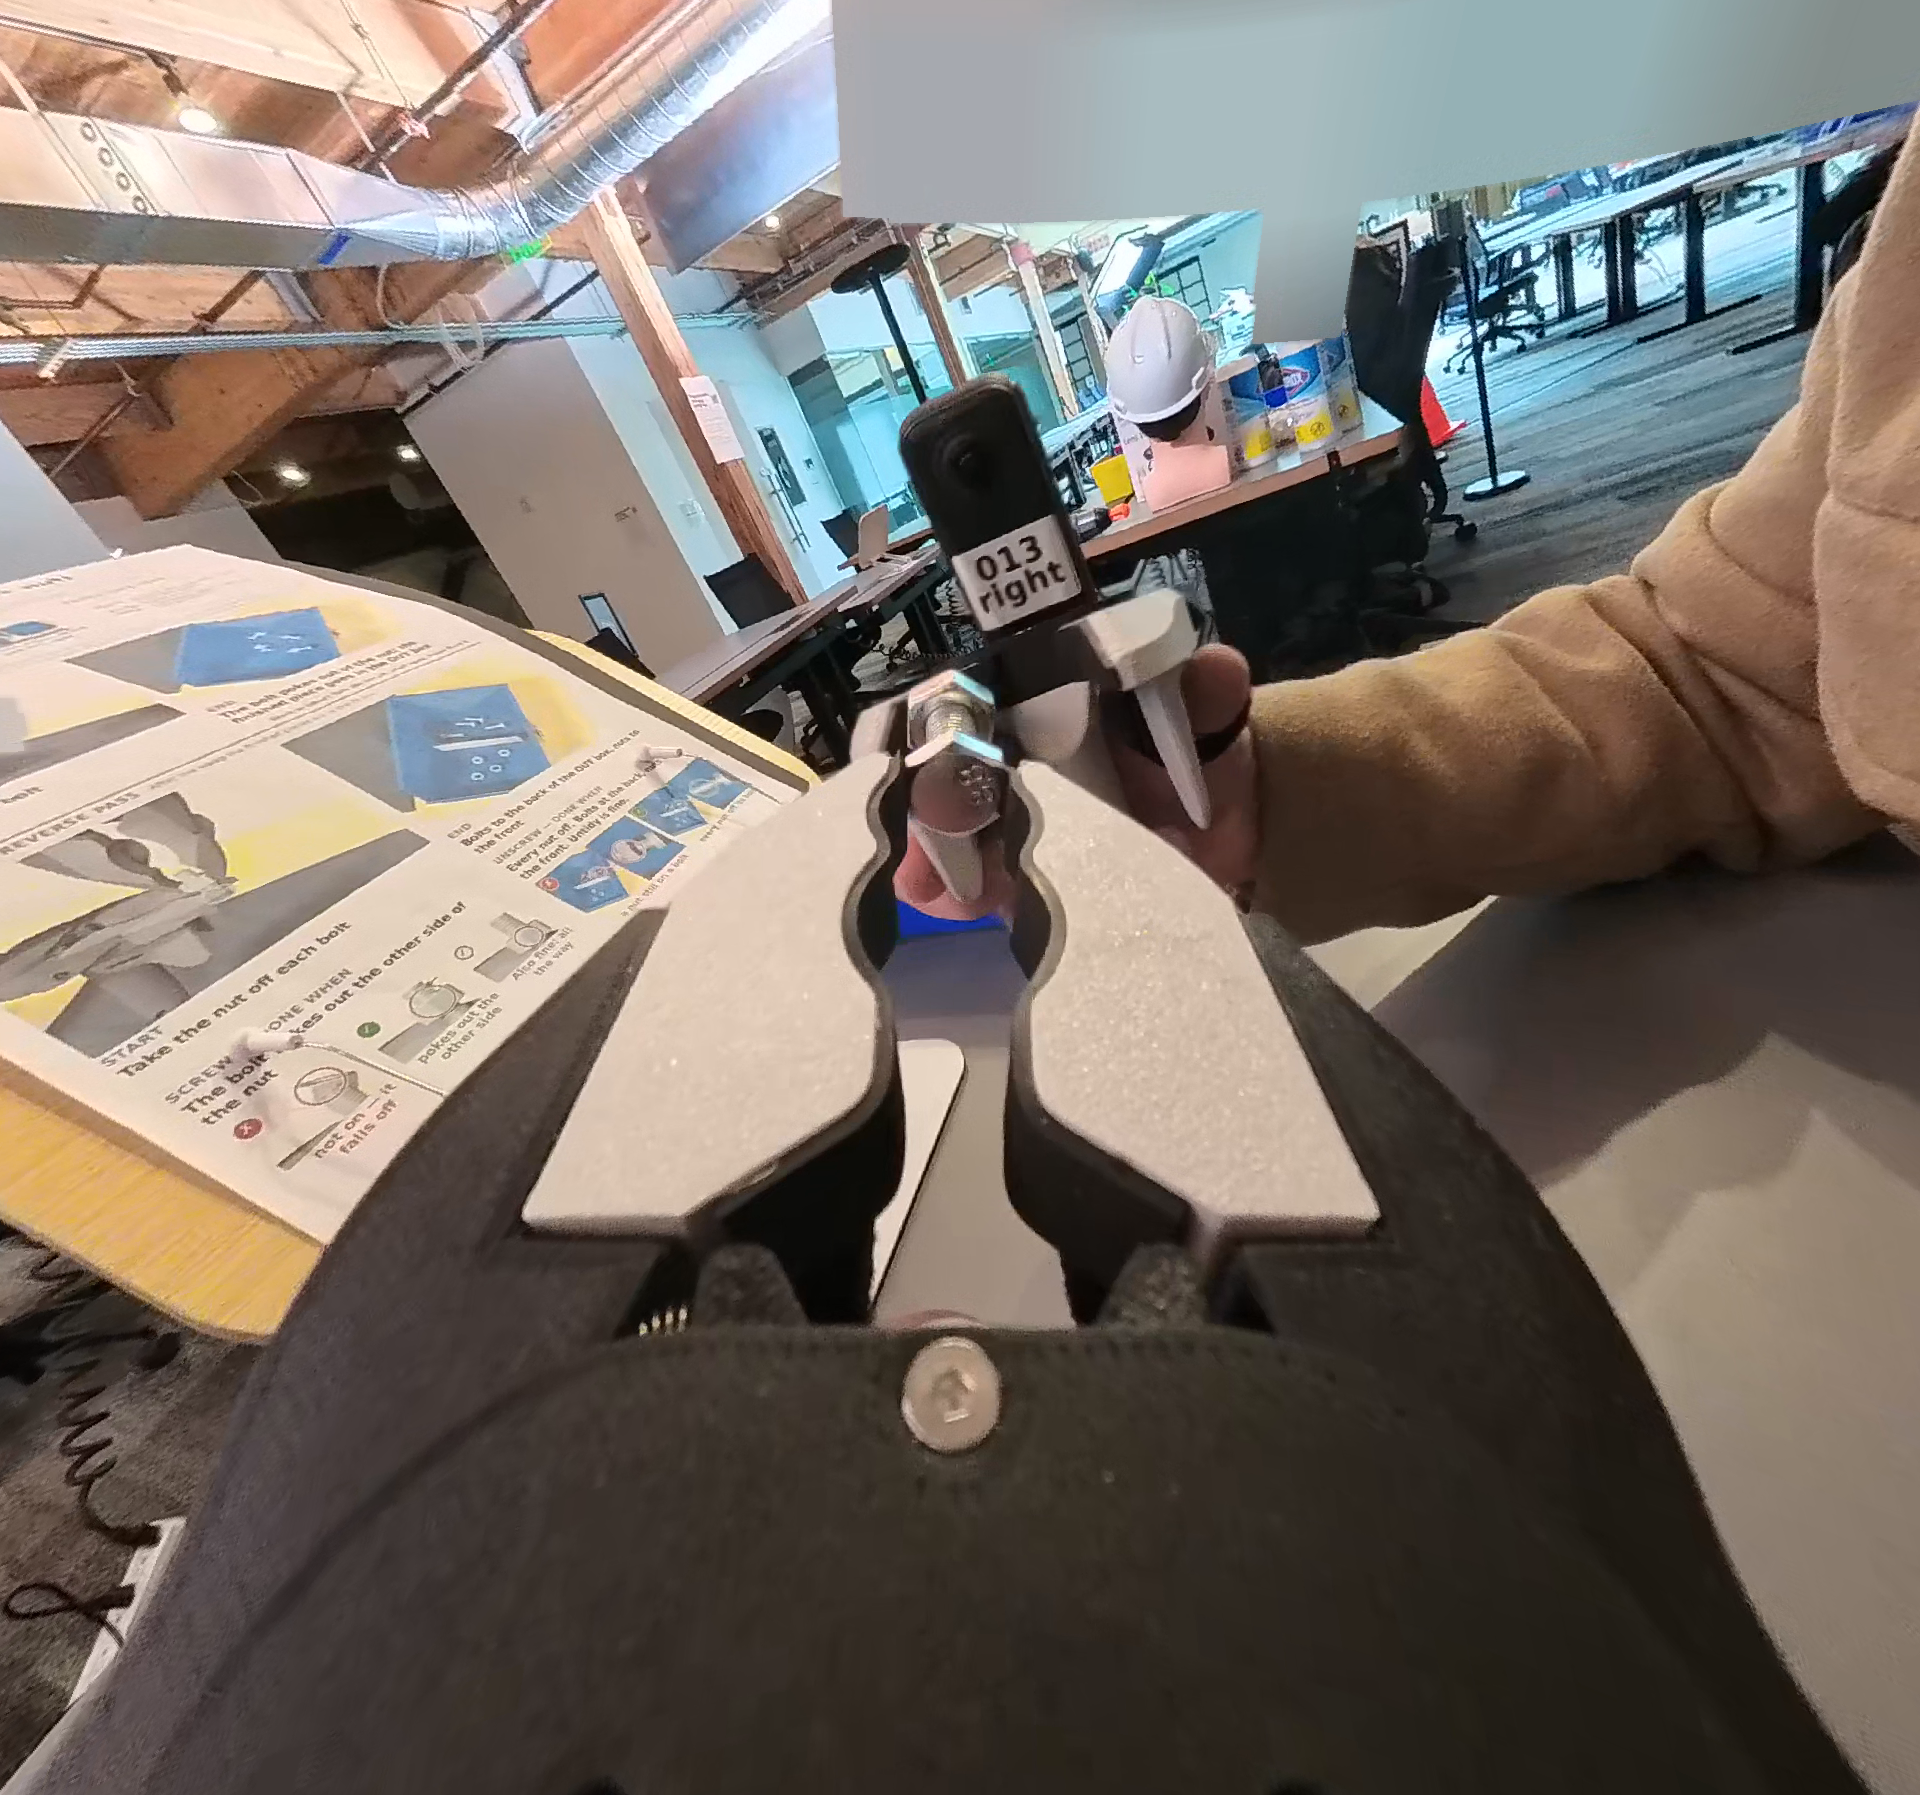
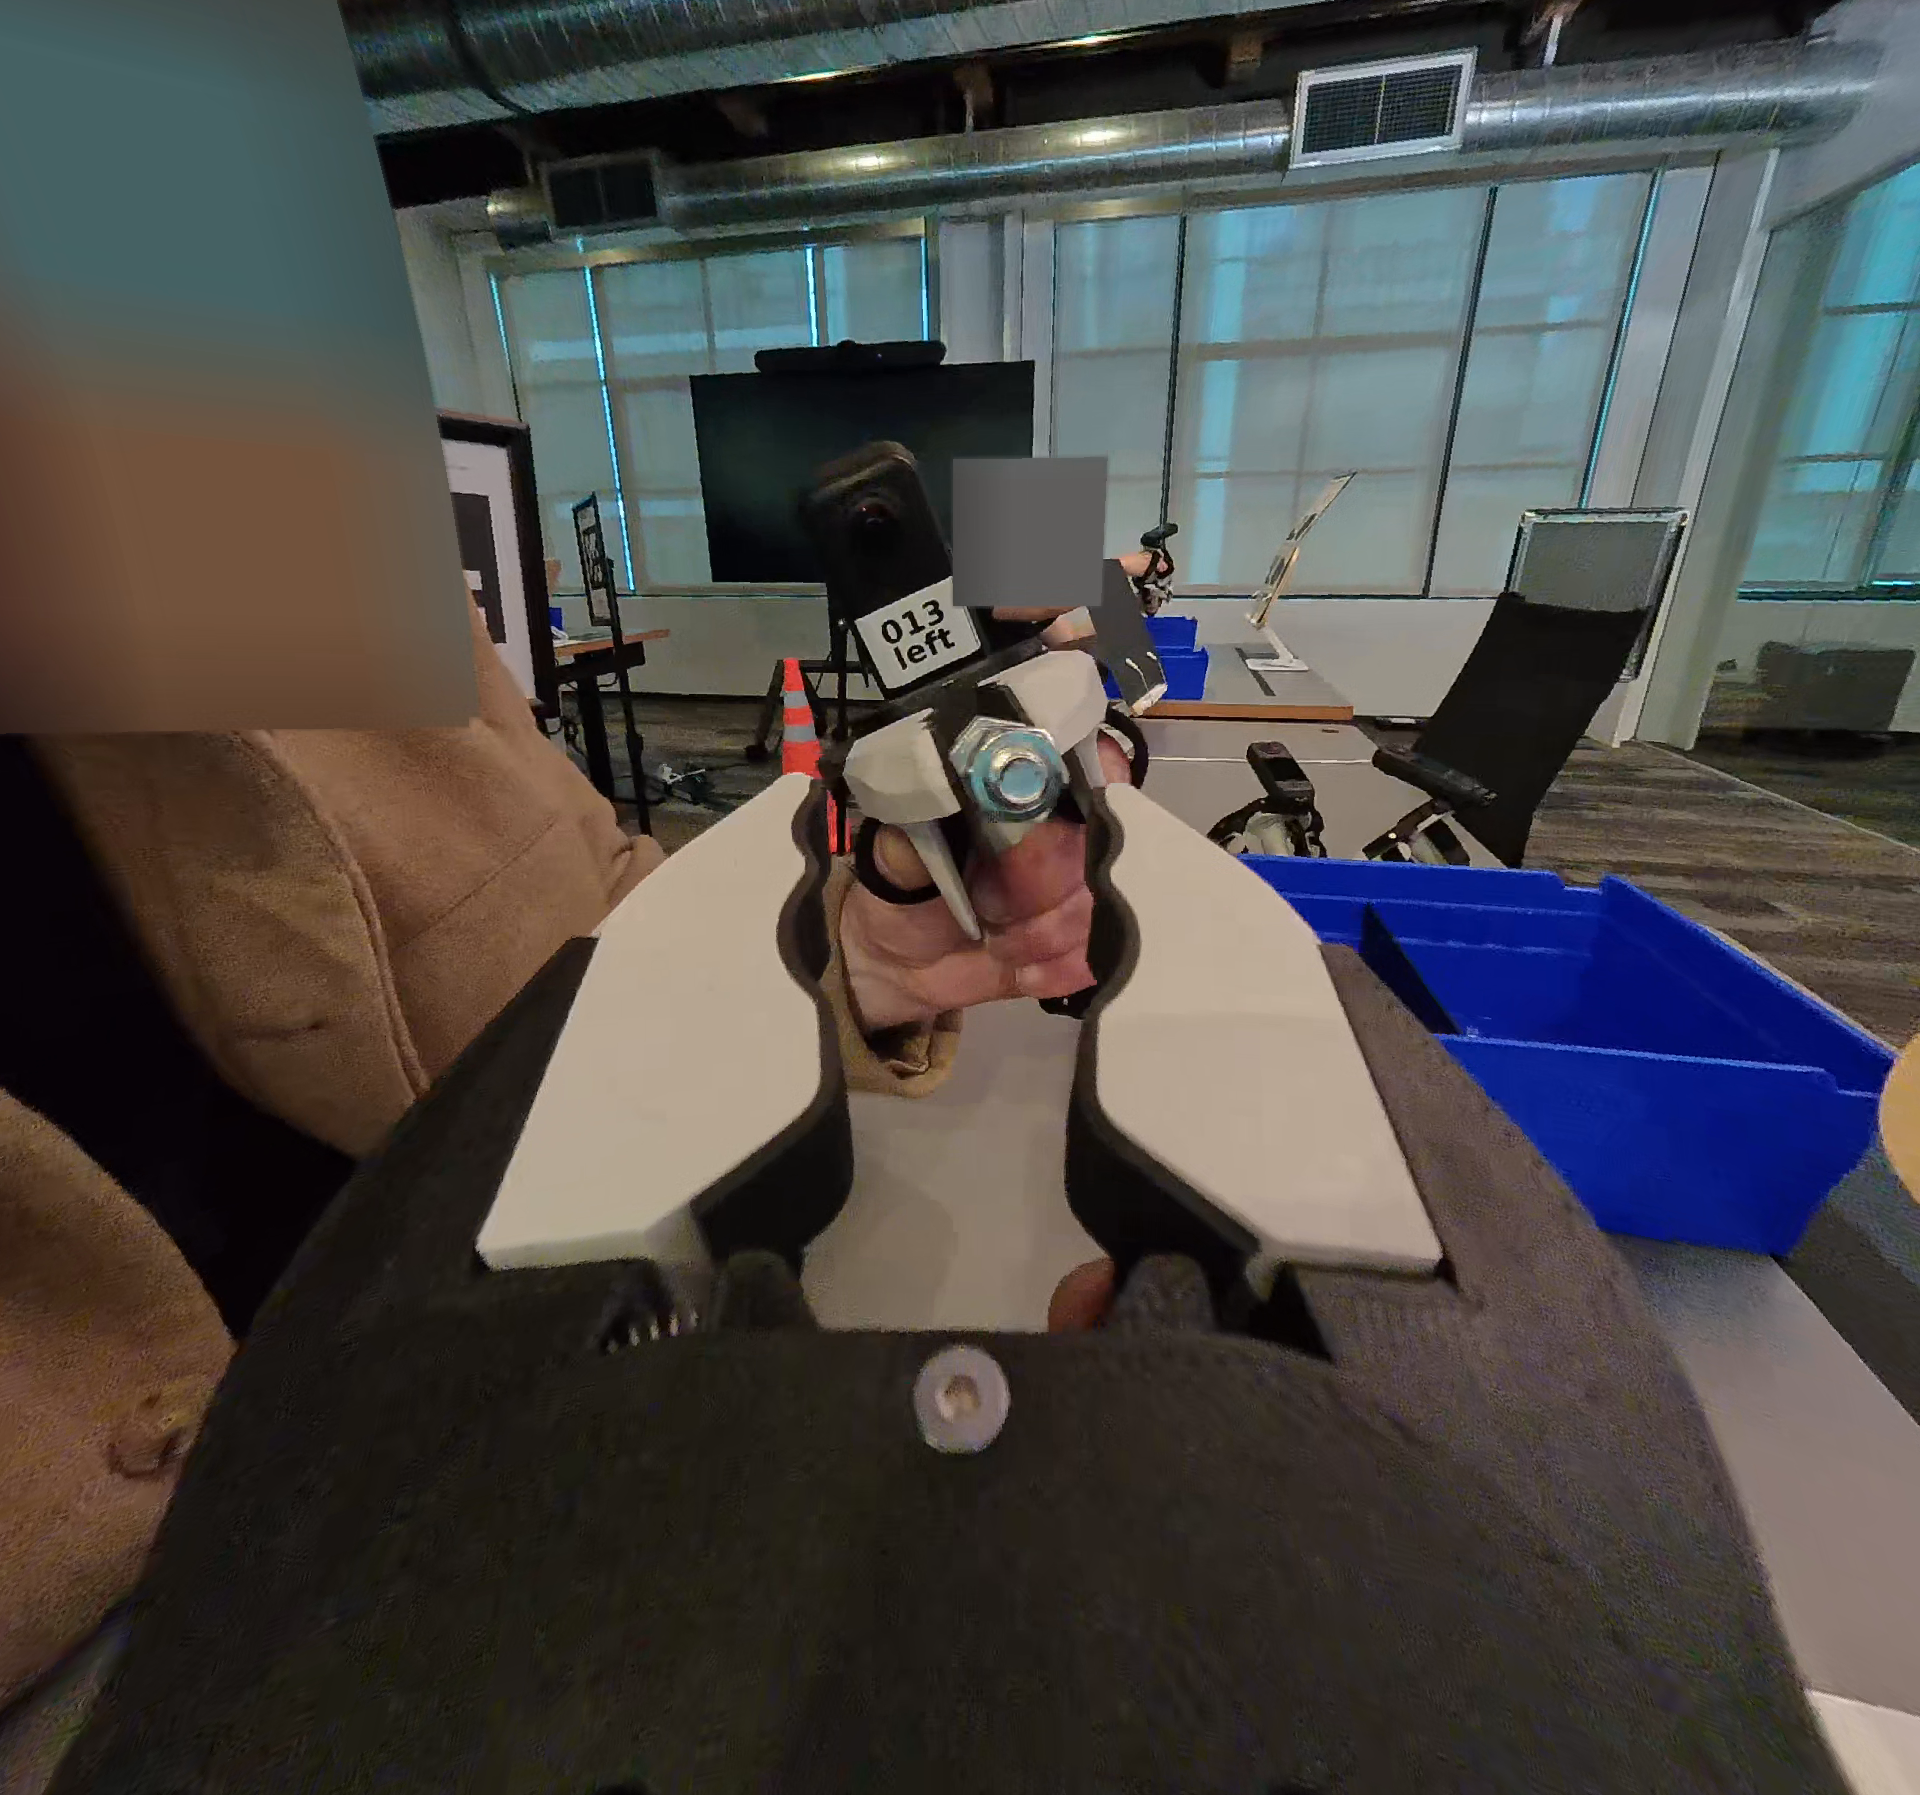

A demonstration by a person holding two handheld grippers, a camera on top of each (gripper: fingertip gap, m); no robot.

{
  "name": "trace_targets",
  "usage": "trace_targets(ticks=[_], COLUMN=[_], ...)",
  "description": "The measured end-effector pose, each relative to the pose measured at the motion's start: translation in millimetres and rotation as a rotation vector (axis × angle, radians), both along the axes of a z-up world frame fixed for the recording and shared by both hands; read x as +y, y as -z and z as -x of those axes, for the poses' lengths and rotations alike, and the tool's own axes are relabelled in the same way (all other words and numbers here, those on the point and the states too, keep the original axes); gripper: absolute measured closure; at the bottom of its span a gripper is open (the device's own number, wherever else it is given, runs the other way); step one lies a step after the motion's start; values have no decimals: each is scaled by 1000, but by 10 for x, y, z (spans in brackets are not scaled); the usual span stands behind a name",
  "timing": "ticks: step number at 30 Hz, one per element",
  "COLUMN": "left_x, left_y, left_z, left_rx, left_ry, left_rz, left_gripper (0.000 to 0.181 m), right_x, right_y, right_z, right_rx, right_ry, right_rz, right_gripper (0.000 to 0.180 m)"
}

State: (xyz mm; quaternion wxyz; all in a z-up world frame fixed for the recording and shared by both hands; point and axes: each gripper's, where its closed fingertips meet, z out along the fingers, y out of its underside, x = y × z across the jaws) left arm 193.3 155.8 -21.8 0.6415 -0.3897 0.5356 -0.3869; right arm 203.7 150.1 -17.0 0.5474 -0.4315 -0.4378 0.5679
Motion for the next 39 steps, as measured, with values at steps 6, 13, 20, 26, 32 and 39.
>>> trace_targets(ticks=[6,13,20,26,32,39], left_x=[43,21,54,45,46,76], left_y=[-44,2,-34,37,74,80], left_z=[64,-16,33,-48,-97,-112], left_rx=[-26,2,-27,15,37,28], left_ry=[-14,-7,2,12,15,29], left_rz=[7,4,18,1,-13,-5], left_gripper=[164,165,164,165,165,164], right_x=[-226,-19,-139,79,85,103], right_y=[150,18,175,52,64,69], right_z=[49,18,65,15,48,54], right_rx=[-119,-15,-122,-30,-38,-26], right_ry=[-118,-8,-91,56,69,68], right_rz=[-69,-12,-30,-16,-10,4], right_gripper=[160,133,153,141,161,162])
